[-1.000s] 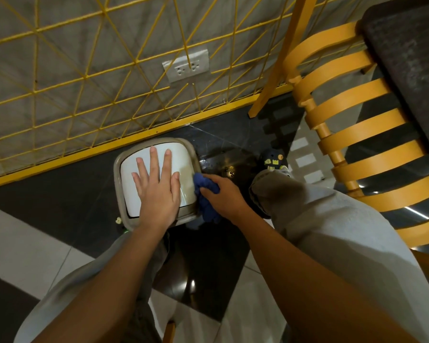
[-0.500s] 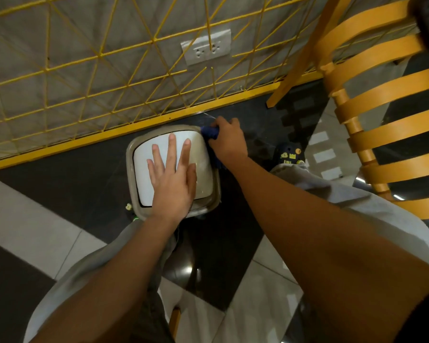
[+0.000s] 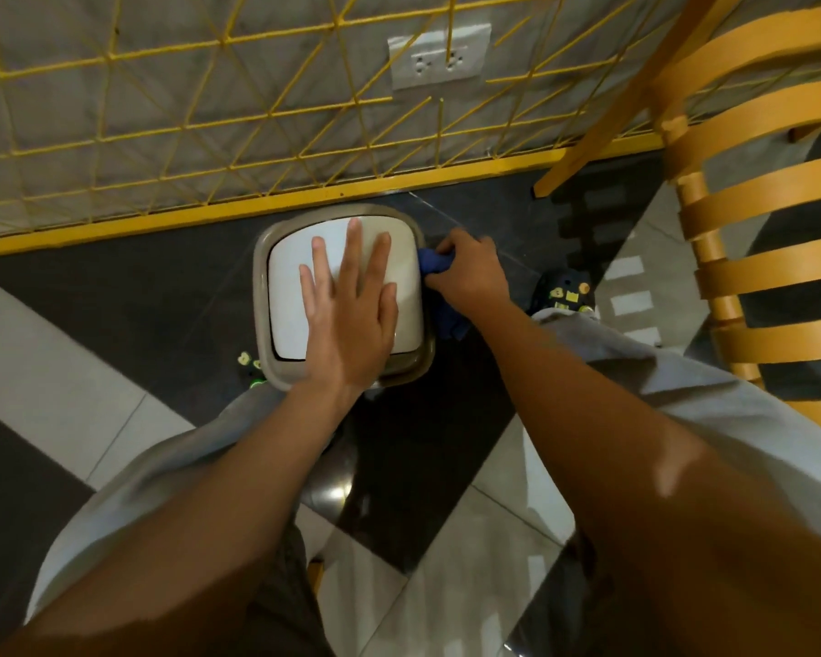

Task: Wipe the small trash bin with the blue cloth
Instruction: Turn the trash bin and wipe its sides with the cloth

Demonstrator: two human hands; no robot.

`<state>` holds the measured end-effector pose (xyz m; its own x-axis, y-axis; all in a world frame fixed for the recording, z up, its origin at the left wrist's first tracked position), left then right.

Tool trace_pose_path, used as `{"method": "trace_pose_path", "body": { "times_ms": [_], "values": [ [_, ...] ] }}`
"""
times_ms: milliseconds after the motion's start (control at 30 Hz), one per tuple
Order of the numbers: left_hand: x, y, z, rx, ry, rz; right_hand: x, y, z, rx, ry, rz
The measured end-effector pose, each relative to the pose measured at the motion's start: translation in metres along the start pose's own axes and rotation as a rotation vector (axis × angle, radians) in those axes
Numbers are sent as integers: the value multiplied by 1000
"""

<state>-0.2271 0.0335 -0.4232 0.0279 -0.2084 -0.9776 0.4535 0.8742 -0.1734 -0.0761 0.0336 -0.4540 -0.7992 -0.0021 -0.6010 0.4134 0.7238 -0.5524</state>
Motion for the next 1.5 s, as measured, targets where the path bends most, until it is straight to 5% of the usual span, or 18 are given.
{"method": "trace_pose_path", "body": {
  "times_ms": [300,700,1500],
  "values": [
    [3,1,-3,41,-33,34,-7,31,-41,-114,-287,124],
    [7,-1,0,5,0,46,13,-34,16,50,93,20],
    [4,0,-2,20,46,30,17,-53,7,5,-26,88]
  ]
}}
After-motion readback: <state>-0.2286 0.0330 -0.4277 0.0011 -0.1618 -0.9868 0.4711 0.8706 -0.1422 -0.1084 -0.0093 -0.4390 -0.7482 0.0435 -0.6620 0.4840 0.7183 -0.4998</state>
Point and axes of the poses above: each hand's wrist, its own y-axis towards the middle knuckle, its own x-axis out of the palm, z = x × y, the point moved 1 cm from there along y, towards the middle knuckle, and after that the axes turned 2 degrees about y, right-handed, at the moved point
